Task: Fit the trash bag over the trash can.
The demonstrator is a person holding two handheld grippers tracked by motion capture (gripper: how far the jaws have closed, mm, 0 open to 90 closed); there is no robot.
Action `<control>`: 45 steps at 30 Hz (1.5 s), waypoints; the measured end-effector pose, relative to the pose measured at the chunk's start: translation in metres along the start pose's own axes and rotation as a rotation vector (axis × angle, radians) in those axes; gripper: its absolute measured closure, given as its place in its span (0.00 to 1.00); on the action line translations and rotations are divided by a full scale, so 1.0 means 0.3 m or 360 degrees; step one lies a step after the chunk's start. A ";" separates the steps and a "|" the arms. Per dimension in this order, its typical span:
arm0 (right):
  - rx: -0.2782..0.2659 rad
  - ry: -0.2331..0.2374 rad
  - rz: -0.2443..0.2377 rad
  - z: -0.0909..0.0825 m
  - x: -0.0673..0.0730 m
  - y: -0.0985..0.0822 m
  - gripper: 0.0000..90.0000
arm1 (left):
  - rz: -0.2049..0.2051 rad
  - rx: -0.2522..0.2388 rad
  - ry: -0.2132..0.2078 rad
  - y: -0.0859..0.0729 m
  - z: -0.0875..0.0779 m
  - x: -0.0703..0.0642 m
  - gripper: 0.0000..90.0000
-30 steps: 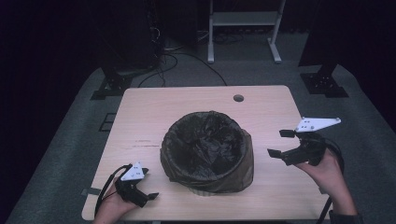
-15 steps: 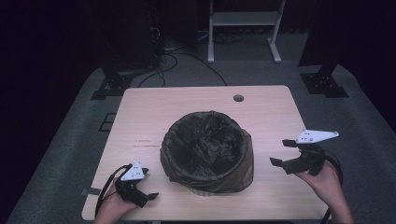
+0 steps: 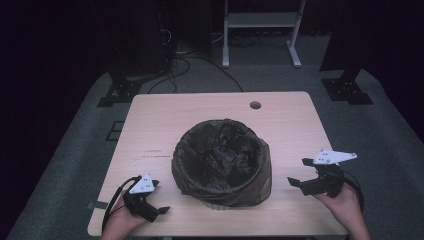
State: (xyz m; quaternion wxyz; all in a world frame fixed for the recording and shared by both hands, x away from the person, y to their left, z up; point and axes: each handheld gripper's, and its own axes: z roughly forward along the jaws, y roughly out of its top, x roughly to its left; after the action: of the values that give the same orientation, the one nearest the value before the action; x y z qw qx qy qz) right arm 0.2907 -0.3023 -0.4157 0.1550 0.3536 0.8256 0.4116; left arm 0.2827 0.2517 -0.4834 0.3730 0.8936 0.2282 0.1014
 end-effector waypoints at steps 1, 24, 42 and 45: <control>0.0005 0.0008 0.0015 0.008 0.001 -0.013 0.10 | 0.0000 0.0000 0.0000 0.000 0.000 0.000 0.00; 0.0087 -0.0054 0.0061 0.072 0.000 -0.130 0.10 | 0.0000 0.0000 0.0000 0.000 0.000 0.000 0.00; 0.0187 -0.0084 0.0016 0.165 0.026 -0.166 0.10 | 0.0000 0.0000 0.0000 0.000 0.000 0.000 0.00; 0.0178 -0.0087 0.0016 0.165 0.027 -0.168 0.10 | 0.0000 0.0000 0.0000 0.000 0.000 0.000 0.00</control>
State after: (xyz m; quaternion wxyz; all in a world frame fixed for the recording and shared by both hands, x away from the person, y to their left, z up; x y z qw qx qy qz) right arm 0.2890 -0.2890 -0.4855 0.1555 0.3769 0.8410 0.3558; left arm 0.2827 0.2517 -0.4834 0.3730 0.8936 0.2282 0.1014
